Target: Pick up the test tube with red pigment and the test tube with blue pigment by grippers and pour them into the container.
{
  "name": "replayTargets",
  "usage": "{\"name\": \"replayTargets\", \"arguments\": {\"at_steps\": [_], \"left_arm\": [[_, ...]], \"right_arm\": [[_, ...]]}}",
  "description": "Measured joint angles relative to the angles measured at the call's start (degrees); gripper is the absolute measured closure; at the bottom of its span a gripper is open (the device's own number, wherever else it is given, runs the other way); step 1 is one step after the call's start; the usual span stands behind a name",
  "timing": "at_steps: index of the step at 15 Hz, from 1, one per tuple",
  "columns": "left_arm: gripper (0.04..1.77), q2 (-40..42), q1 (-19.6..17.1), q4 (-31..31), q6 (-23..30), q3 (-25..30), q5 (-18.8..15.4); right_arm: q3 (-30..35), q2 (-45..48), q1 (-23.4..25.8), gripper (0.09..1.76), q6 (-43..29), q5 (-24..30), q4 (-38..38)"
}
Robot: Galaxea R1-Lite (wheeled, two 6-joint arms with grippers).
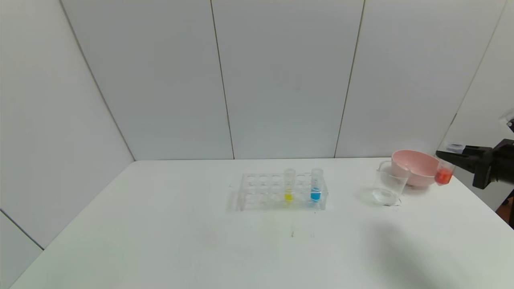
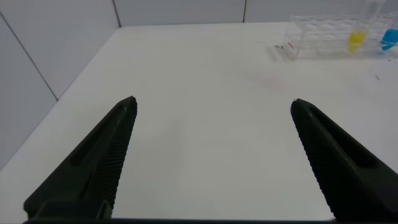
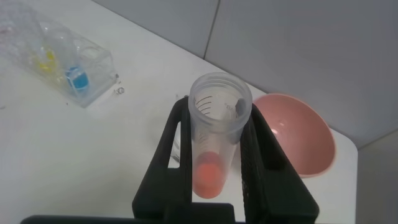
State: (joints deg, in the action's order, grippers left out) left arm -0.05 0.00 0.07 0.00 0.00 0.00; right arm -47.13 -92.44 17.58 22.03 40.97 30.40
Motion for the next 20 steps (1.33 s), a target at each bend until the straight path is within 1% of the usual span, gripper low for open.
{"name": "replayTargets", "arguments": {"at_steps": [3, 6, 8, 10, 13, 14, 17, 18, 20], "left_arm": [[0.05, 0.0, 0.0, 0.0, 0.0, 0.0, 0.0], [0.05, 0.0, 0.0, 0.0, 0.0, 0.0, 0.0], [0.05, 0.0, 0.0, 0.0, 0.0, 0.0, 0.0], [0.05, 0.0, 0.0, 0.0, 0.0, 0.0, 0.0], [0.05, 0.0, 0.0, 0.0, 0.0, 0.0, 0.0], [0.05, 0.0, 0.0, 0.0, 0.0, 0.0, 0.0], [0.05, 0.0, 0.0, 0.0, 0.0, 0.0, 0.0], [0.05, 0.0, 0.0, 0.0, 0.0, 0.0, 0.0], [0.05, 0.0, 0.0, 0.0, 0.0, 0.0, 0.0]], "right_arm": [[-11.4, -3.6, 2.4, 1.34, 5.6, 0.4, -12.3], [-21.5, -8.7, 2.0, 1.34, 11.8, -1.5, -21.2], [-26.2, -11.6, 0.4, 1.34, 14.8, -3.8, -27.3], [-30.0, -14.2, -1.4, 1.34, 17.3, -8.4, -30.5], [-35.9, -17.3, -3.7, 1.34, 20.1, -13.4, -36.3], [-38.1, -18.1, -4.2, 1.34, 21.4, -14.8, -40.1], [-45.7, -19.7, -5.3, 1.34, 26.9, -17.5, -55.4], [-48.0, -20.0, -5.8, 1.34, 28.5, -18.6, -58.8], [-51.9, -21.1, -6.8, 1.34, 32.9, -19.9, -62.0]]}}
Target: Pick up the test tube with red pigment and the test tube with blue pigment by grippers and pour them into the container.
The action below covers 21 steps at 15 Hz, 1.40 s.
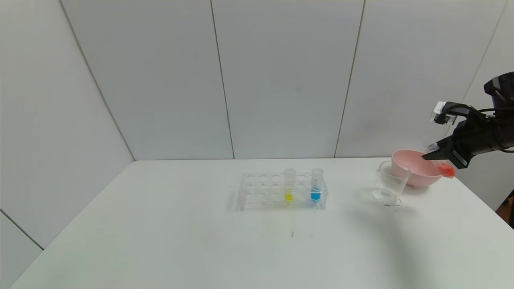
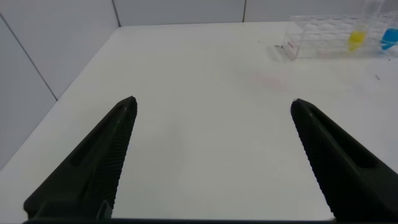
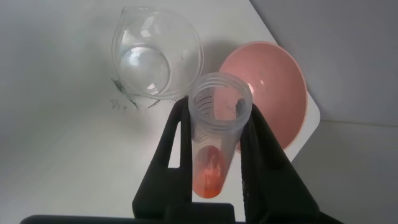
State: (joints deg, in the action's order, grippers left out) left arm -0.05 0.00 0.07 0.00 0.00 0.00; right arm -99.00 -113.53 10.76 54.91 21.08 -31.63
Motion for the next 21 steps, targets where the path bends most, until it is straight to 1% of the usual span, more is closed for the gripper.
{"name": "replayTargets", "arguments": {"at_steps": [2, 4, 5, 6, 7, 10, 13, 15, 19, 21], "left_arm": [[0.05, 0.0, 0.0, 0.0, 0.0, 0.0, 0.0], [0.05, 0.0, 0.0, 0.0, 0.0, 0.0, 0.0], [0.05, 0.0, 0.0, 0.0, 0.0, 0.0, 0.0], [0.05, 0.0, 0.0, 0.0, 0.0, 0.0, 0.0], [0.05, 0.0, 0.0, 0.0, 0.0, 0.0, 0.0], [0.05, 0.0, 0.0, 0.0, 0.0, 0.0, 0.0], [0.05, 0.0, 0.0, 0.0, 0.0, 0.0, 0.0], [0.05, 0.0, 0.0, 0.0, 0.0, 0.0, 0.0], [0.05, 0.0, 0.0, 0.0, 0.0, 0.0, 0.0], [0.05, 0.0, 0.0, 0.0, 0.0, 0.0, 0.0]], "right_arm": [[-4.0, -1.4, -0.7, 1.34, 2.7, -1.1, -3.8], [-9.1, -2.6, -1.6, 1.34, 4.0, -3.8, -10.3], [-11.9, -3.2, -2.1, 1.34, 4.8, -5.6, -14.2], [-13.7, -3.7, -2.7, 1.34, 5.9, -8.5, -16.3], [-14.7, -4.1, -3.5, 1.34, 6.9, -11.7, -16.9], [-15.5, -5.2, -6.2, 1.34, 7.8, -15.9, -17.3], [-15.6, -5.9, -8.4, 1.34, 9.0, -21.3, -17.5], [-15.6, -6.3, -9.4, 1.34, 9.3, -23.6, -18.2], [-15.6, -6.8, -11.3, 1.34, 11.1, -31.6, -20.0], [-15.6, -7.1, -11.8, 1.34, 11.5, -32.5, -19.8]]}}
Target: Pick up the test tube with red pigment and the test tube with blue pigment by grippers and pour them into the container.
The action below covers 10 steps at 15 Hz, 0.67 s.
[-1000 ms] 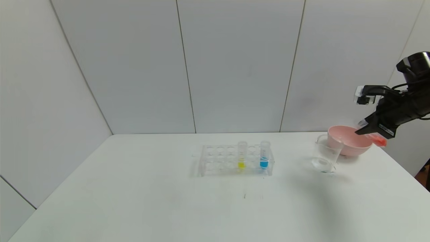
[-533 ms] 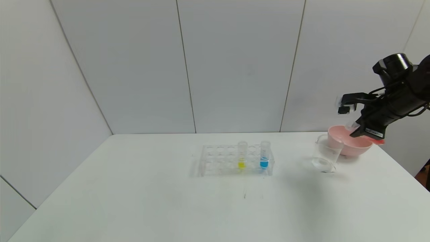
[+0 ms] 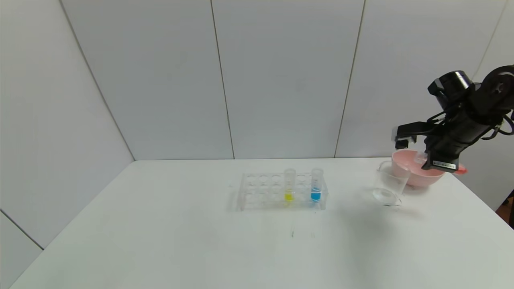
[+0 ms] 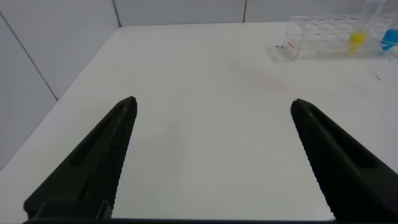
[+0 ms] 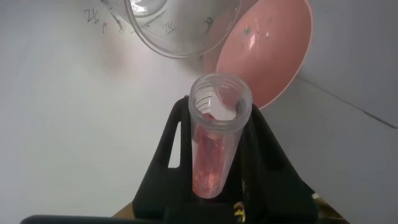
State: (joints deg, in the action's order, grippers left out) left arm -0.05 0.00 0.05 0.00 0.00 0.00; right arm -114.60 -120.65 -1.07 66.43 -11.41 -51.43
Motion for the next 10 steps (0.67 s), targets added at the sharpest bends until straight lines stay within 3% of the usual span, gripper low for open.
{"name": "replayTargets", "arguments": {"at_steps": [3, 10], "left_arm": [[0.05, 0.0, 0.0, 0.0, 0.0, 0.0, 0.0], [0.05, 0.0, 0.0, 0.0, 0.0, 0.0, 0.0]], "right_arm": [[0.0, -0.4, -0.7, 1.34, 1.7, -5.3, -0.3], [0.0, -1.3, -3.1, 1.34, 5.1, -11.7, 0.6]]}}
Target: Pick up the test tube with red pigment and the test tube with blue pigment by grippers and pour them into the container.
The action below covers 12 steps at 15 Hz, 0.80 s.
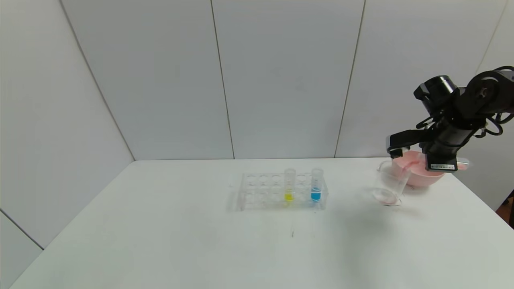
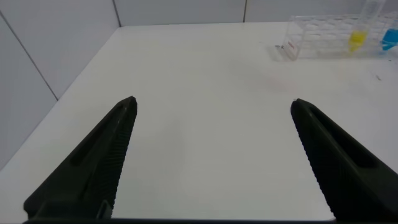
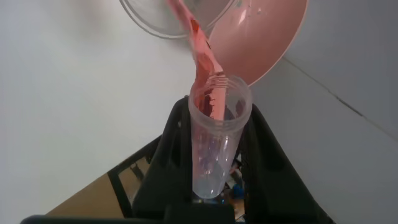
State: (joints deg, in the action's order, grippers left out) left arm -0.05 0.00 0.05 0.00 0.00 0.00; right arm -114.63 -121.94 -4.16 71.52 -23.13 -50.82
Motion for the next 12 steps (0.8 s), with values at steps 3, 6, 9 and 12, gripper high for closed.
{"name": "replayTargets", "arguments": {"at_steps": [3, 6, 9, 12], "left_arm": [[0.05, 0.0, 0.0, 0.0, 0.0, 0.0, 0.0], [0.05, 0.0, 0.0, 0.0, 0.0, 0.0, 0.0], [0.05, 0.0, 0.0, 0.0, 0.0, 0.0, 0.0], [0.05, 0.0, 0.0, 0.0, 0.0, 0.0, 0.0]], "right_arm": [[0.0, 0.0, -1.0, 1.34, 2.5, -2.7, 1.9], [0.0, 0.0, -2.1, 1.34, 5.4, -7.4, 2.9], [0.0, 0.0, -3.3, 1.34, 7.1, -11.1, 2.8], [0.0, -0.1, -4.2, 1.34, 7.1, -11.1, 2.7]]}}
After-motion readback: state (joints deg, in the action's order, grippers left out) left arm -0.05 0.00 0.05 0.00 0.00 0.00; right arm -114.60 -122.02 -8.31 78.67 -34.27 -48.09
